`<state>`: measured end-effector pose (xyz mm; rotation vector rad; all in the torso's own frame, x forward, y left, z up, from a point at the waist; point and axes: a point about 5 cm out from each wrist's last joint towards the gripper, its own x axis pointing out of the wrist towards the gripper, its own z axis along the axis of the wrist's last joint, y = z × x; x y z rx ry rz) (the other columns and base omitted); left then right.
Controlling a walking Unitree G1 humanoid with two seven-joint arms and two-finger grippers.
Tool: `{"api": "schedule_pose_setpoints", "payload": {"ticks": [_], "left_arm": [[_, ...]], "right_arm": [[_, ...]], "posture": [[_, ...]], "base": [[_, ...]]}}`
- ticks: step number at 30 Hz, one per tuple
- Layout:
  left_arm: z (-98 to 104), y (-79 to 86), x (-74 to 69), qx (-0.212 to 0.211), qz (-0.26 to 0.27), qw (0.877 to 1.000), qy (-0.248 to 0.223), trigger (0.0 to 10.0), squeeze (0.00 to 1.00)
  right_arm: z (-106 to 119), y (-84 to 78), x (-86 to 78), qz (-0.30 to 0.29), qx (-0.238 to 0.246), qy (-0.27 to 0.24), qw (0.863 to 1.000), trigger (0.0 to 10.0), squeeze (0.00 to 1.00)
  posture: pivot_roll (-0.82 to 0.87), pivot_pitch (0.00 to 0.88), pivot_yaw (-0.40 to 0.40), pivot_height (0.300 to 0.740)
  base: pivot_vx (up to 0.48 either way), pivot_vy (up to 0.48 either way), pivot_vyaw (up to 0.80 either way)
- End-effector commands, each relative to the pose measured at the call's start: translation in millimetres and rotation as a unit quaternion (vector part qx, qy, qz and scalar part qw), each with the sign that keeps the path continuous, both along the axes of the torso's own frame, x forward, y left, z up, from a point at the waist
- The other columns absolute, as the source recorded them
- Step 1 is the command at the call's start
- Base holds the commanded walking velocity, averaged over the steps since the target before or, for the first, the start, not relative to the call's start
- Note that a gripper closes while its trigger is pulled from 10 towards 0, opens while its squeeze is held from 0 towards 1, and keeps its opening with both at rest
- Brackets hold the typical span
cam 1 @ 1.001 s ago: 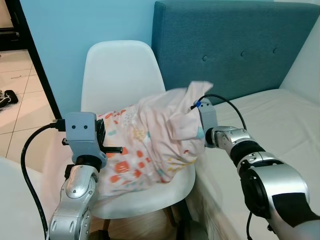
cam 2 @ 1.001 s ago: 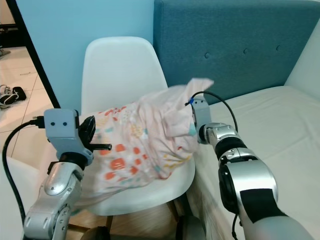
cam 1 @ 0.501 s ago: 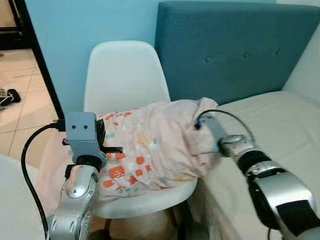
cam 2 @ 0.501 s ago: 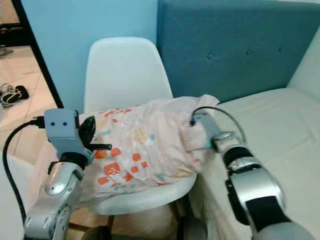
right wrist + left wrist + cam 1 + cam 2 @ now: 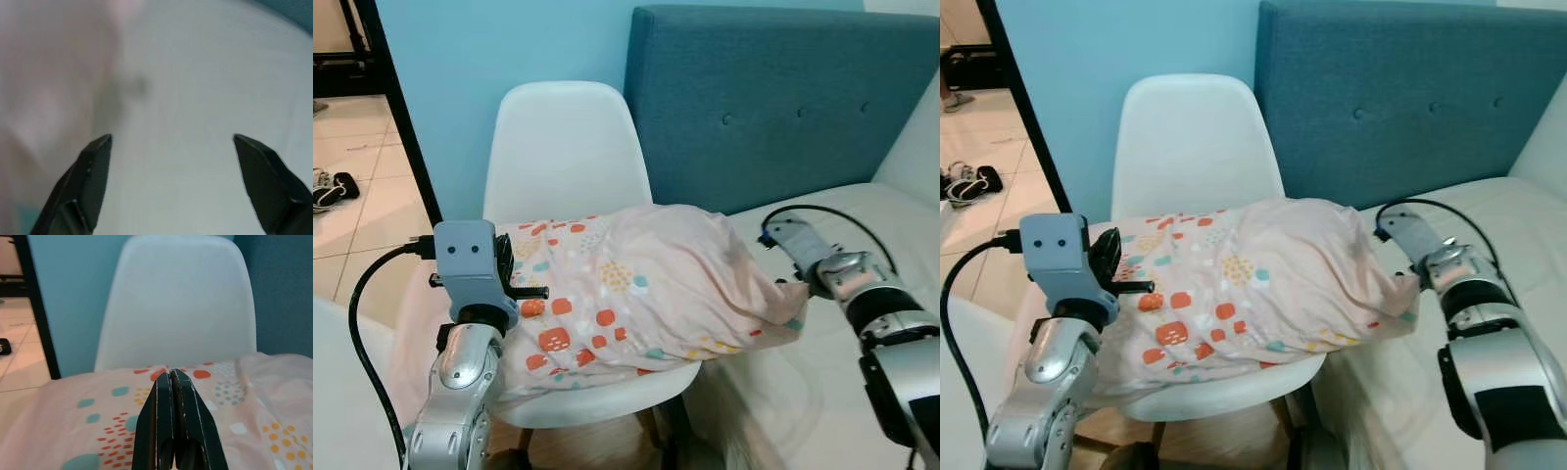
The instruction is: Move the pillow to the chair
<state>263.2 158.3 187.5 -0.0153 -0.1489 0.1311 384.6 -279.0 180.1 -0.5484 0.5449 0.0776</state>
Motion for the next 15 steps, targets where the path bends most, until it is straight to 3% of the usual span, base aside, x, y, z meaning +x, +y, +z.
{"api": "schedule_pose_setpoints", "payload": {"ticks": [1, 5, 7, 8, 9, 10, 11, 12, 14, 15], "left_arm": [[0, 3.2, 2.5, 0.007, 0.01, 1.0, 0.0, 10.0, 0.0], [2, 9.1, 4.2, 0.012, 0.019, 1.0, -0.004, 10.0, 0.0], [2, 9.1, 4.2, 0.012, 0.019, 1.0, -0.004, 10.0, 0.0], [3, 11.3, 4.6, 0.015, 0.022, 1.0, -0.005, 10.0, 0.0], [3, 11.3, 4.6, 0.015, 0.022, 1.0, -0.005, 10.0, 0.0], [3, 13.3, 5.0, 0.016, 0.026, 1.0, -0.004, 10.0, 0.0], [2, 14.8, 5.2, 0.016, 0.029, 0.999, -0.002, 10.0, 0.0], [2, 14.8, 5.2, 0.016, 0.029, 0.999, -0.002, 10.0, 0.0], [0, 17.6, 5.2, 0.022, 0.039, 0.999, 0.006, 10.0, 0.0], [0, 17.6, 5.2, 0.022, 0.039, 0.999, 0.006, 10.0, 0.0]], "right_arm": [[42, 18.6, 16.3, 0.032, 0.057, -0.104, 0.992, 10.0, 1.0], [55, 33.6, 21.4, 0.063, 0.079, -0.144, 0.984, 10.0, 0.99], [55, 33.6, 21.4, 0.063, 0.079, -0.144, 0.984, 10.0, 0.99], [63, 45.8, 23.7, 0.087, 0.107, -0.179, 0.974, 10.0, 0.1], [63, 45.8, 23.7, 0.087, 0.107, -0.179, 0.974, 10.0, 0.1], [69, 61.1, 24.3, 0.116, 0.173, -0.205, 0.956, 10.0, 0.0], [70, 81.3, 21.2, 0.153, 0.277, -0.219, 0.923, 10.0, 0.0], [70, 81.3, 21.2, 0.153, 0.277, -0.219, 0.923, 10.0, 0.0], [56, 114.9, 5.9, 0.219, 0.401, -0.211, 0.864, 10.0, 0.0], [56, 114.9, 5.9, 0.219, 0.401, -0.211, 0.864, 10.0, 0.0]], "posture": [[0.01, 0.0, -0.116, 0.57], [0.01, 0.0, -0.113, 0.57], [0.01, 0.0, -0.113, 0.57], [0.01, 0.0, -0.108, 0.57], [0.01, 0.0, -0.108, 0.57], [0.0, 0.0, -0.107, 0.57], [0.0, 0.0, -0.106, 0.575], [0.0, 0.0, -0.106, 0.575], [0.0, 0.0, -0.105, 0.585], [0.0, 0.0, -0.105, 0.585]], "base": [[0.0, 0.0, 0.0], [0.0, 0.0, 0.0], [0.0, 0.0, 0.0], [0.0, 0.0, 0.0], [0.0, 0.0, 0.0], [0.0, 0.0, 0.0], [0.0, 0.0, 0.0], [0.0, 0.0, 0.0], [0.0, 0.0, 0.0], [0.0, 0.0, 0.0]]}}
